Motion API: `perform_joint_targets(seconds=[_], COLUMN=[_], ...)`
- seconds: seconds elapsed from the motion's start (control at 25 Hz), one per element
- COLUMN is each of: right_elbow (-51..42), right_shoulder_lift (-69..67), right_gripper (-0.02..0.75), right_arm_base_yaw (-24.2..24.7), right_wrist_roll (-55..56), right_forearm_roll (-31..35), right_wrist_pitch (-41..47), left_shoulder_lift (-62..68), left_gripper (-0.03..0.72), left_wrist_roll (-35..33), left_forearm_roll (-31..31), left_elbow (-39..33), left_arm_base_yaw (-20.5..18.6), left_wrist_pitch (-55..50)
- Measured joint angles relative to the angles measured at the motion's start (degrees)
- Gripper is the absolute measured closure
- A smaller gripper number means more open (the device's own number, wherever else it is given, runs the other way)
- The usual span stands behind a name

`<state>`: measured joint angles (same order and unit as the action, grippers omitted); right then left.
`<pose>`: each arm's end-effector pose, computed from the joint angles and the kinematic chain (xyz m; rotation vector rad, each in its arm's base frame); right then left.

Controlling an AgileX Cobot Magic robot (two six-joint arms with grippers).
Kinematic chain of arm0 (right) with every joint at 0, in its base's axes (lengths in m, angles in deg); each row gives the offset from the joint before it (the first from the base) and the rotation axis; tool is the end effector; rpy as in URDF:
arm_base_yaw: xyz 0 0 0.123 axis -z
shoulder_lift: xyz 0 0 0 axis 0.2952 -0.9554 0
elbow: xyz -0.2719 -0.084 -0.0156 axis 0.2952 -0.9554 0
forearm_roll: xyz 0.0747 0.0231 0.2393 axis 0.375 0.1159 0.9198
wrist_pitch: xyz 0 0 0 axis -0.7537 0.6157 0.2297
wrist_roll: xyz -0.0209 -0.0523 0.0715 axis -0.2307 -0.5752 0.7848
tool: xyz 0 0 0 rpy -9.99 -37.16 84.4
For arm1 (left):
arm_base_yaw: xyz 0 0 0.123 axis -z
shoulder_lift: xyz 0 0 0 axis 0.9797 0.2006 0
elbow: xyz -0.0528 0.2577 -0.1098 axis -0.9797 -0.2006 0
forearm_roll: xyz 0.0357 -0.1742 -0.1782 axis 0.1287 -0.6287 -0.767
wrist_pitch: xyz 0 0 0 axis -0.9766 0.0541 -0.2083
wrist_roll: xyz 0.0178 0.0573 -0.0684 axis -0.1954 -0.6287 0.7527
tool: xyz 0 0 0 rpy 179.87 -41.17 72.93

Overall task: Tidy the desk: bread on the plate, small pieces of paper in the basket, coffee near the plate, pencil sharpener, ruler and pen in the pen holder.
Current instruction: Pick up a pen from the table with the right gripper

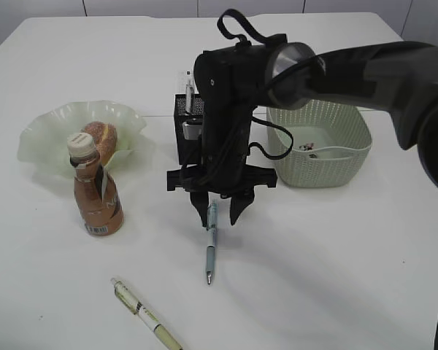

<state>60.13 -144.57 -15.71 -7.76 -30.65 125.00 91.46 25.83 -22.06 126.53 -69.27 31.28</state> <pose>0.3930 0.2633 0.1555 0.1181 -3.1351 -0.1545 0.1848 -0.0334 0.2650 0.0013 2.6566 -0.1613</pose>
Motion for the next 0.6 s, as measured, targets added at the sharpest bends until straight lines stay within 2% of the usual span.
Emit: perform_joint_targets(seconds=[0.6], right_elbow=[0.0], right_shoulder_lift=[-2.2], right_gripper=[0.384], right_arm_base_yaw=[0.0], right_wrist_roll=[0.39], right_forearm_roll=[1.25], right_wrist_pitch=[-2.51], left_shoulder_lift=[0.0], left_gripper=[0.318], left_wrist_roll=[0.0], left_forearm_roll=[0.0], left_elbow=[0.0], left_arm_base_yaw=[0.0], left_wrist_pitch=[1.17])
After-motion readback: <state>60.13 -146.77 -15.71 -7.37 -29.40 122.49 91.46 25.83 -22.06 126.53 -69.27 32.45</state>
